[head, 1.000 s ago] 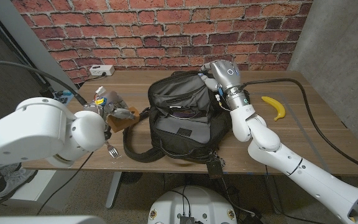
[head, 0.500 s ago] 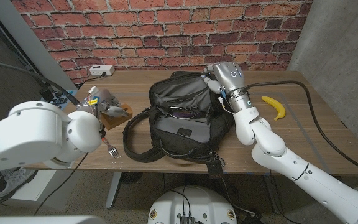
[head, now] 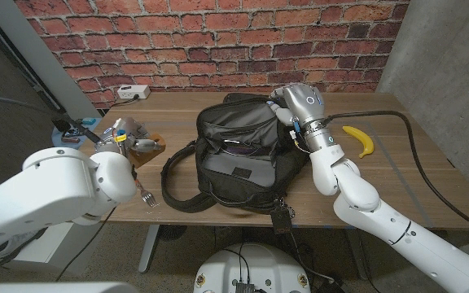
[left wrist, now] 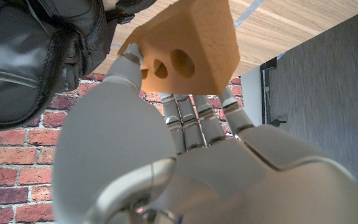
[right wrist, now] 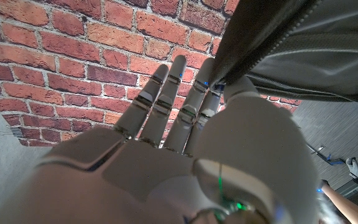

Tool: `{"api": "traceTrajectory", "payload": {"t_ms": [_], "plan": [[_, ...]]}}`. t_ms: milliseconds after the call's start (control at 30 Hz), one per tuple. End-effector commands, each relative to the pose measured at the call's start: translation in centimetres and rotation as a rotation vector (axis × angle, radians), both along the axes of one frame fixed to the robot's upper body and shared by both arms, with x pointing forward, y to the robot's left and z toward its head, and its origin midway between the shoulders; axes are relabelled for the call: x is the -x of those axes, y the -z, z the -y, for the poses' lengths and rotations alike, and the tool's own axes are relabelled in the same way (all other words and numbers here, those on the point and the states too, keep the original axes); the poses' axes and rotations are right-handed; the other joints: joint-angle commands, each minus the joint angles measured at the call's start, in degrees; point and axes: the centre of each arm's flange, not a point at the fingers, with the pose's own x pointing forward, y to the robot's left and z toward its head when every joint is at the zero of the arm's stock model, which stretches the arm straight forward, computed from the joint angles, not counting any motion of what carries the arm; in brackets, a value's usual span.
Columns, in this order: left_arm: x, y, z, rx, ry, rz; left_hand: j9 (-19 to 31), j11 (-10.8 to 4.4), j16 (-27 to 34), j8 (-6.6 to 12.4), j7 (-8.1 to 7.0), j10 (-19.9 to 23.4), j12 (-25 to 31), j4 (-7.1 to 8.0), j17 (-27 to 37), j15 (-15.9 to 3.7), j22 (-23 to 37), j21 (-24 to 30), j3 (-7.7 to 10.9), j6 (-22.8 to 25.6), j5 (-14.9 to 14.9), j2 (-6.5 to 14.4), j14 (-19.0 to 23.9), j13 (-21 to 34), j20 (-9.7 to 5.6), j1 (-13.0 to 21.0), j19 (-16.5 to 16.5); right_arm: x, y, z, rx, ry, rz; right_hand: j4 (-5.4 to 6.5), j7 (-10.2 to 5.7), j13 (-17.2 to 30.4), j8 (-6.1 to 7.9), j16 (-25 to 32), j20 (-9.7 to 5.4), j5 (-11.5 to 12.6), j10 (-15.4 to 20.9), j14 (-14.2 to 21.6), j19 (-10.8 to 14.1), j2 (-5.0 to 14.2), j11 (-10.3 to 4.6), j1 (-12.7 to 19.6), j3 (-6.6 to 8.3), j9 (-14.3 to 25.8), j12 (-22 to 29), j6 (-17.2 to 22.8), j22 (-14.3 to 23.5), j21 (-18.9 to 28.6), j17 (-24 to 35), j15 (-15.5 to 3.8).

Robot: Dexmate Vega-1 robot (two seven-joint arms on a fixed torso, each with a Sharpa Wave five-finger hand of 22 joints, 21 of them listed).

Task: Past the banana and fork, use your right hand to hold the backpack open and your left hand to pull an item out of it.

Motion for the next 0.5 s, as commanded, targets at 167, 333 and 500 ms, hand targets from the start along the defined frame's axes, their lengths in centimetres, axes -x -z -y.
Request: {"api": "traceTrajectory", "payload": {"t_ms": [167,333,500], "plan": [[-2.5,1.3,-0.8,0.054,-0.007,0.076,0.0,-1.25,-0.3,0.5,-0.36,0.6,-0.6,0.43,0.1,-0.36,0.2,0.5,0.21,-0.1,0.6,3.2,0.0,-0.2,-0.42,2.6,-0.1,1.1,0.8,0.6,-0.027,0.018,0.006,0.0,-0.18,0.4,0.31,-0.3,-3.57,0.4,0.5,0.6,-0.1,0.49,0.49,0.2,0.0,0.3,-0.1,0.2,0.2,0.0,0.3,-7.47],[-3.0,1.3,-0.8,0.065,-0.002,0.102,-0.1,-1.25,-0.4,0.55,-0.39,0.7,-0.6,0.45,0.1,-0.44,0.1,0.6,0.22,-0.1,0.7,3.2,0.1,-0.2,-0.47,2.5,-0.1,1.3,0.9,0.8,-0.035,0.018,-0.001,0.02,-0.21,0.3,0.28,-0.3,-3.57,0.4,0.4,0.6,-0.1,0.46,0.47,0.2,-0.04,0.3,-0.2,0.1,0.2,0.0,0.4,-7.38],[-3.7,1.2,-0.8,0.068,0.008,0.107,-0.3,-1.38,-0.4,0.73,-0.52,0.9,-0.6,0.49,0.1,-0.48,0.1,0.6,0.17,0.1,0.7,3.2,0.2,-0.1,-0.56,2.3,0.0,1.4,1.0,0.9,-0.058,0.004,-0.019,0.02,-0.19,0.4,0.29,-0.4,-3.51,0.4,0.4,0.6,-0.1,0.43,0.38,0.2,-0.09,0.3,-0.2,0.2,0.2,0.0,0.4,-7.37]]}}
